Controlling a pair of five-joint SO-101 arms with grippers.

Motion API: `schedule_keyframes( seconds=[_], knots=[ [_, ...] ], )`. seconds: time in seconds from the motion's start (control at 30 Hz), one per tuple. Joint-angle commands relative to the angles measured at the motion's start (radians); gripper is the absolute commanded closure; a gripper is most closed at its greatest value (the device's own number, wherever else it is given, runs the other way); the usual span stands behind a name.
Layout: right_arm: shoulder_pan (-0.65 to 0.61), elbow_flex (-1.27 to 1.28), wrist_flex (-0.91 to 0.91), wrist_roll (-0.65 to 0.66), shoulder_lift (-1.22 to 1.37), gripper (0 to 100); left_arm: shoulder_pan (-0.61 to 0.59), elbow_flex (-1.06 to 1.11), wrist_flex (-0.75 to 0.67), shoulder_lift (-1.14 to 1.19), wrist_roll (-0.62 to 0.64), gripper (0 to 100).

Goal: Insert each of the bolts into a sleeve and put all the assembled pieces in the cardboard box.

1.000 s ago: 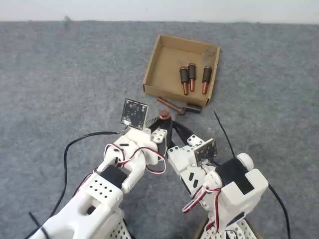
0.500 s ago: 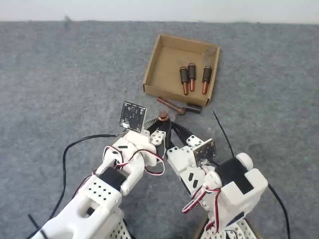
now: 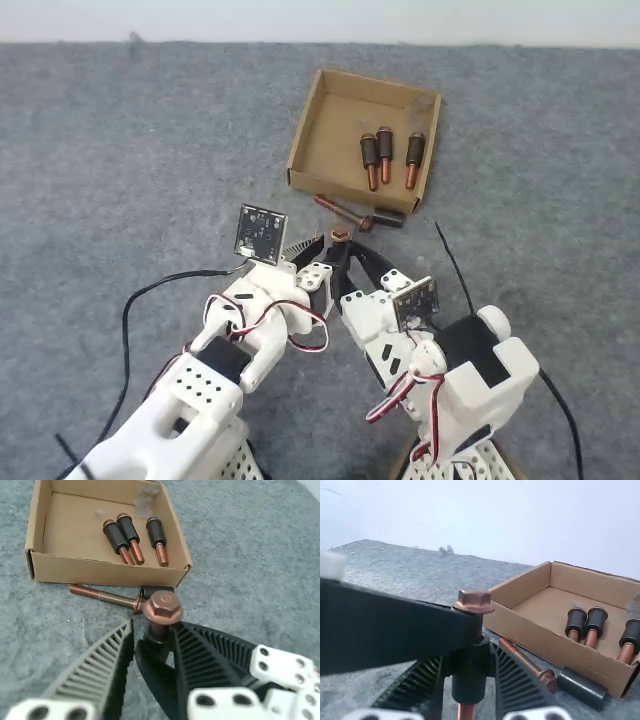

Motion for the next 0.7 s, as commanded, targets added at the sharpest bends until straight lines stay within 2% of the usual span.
schedule_keyframes(
  seconds=[0.0,0.17,0.37,0.67],
  knots=[
    [0.03,0.023,-0.035,-0.002,-0.012,99.1,0.011,0.002,0.017,-0.006,0.009,89],
    [0.03,0.023,-0.035,-0.002,-0.012,99.1,0.02,0.001,0.012,-0.008,0.012,88],
    [0.031,0.023,-0.035,-0.002,-0.012,99.1,0.117,0.002,0.012,-0.008,0.014,88],
    [0.044,0.021,-0.035,-0.002,-0.013,99.1,0.117,0.002,0.012,-0.008,0.014,88]
  ],
)
